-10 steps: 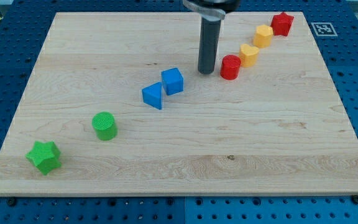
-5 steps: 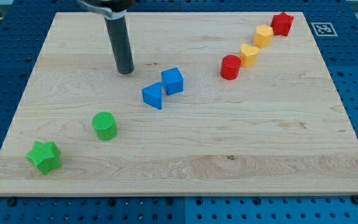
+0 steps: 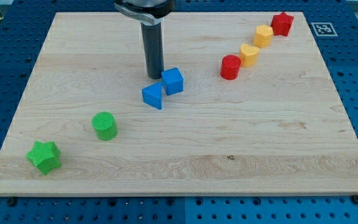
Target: Move the blue cube closer to the red circle
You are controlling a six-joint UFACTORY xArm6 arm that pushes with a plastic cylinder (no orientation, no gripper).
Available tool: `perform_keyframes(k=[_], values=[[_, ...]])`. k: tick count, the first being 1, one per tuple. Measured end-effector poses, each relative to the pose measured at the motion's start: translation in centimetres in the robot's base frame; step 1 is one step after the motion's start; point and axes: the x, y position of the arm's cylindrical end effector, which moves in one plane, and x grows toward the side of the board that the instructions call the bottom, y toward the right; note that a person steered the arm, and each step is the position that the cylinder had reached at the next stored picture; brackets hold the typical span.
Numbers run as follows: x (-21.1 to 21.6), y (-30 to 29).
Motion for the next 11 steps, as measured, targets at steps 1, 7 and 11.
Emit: perform_keyframes(k=[1,7,11], values=[[0.1,-0.7],[2.3,2.6],[2.3,5.6]])
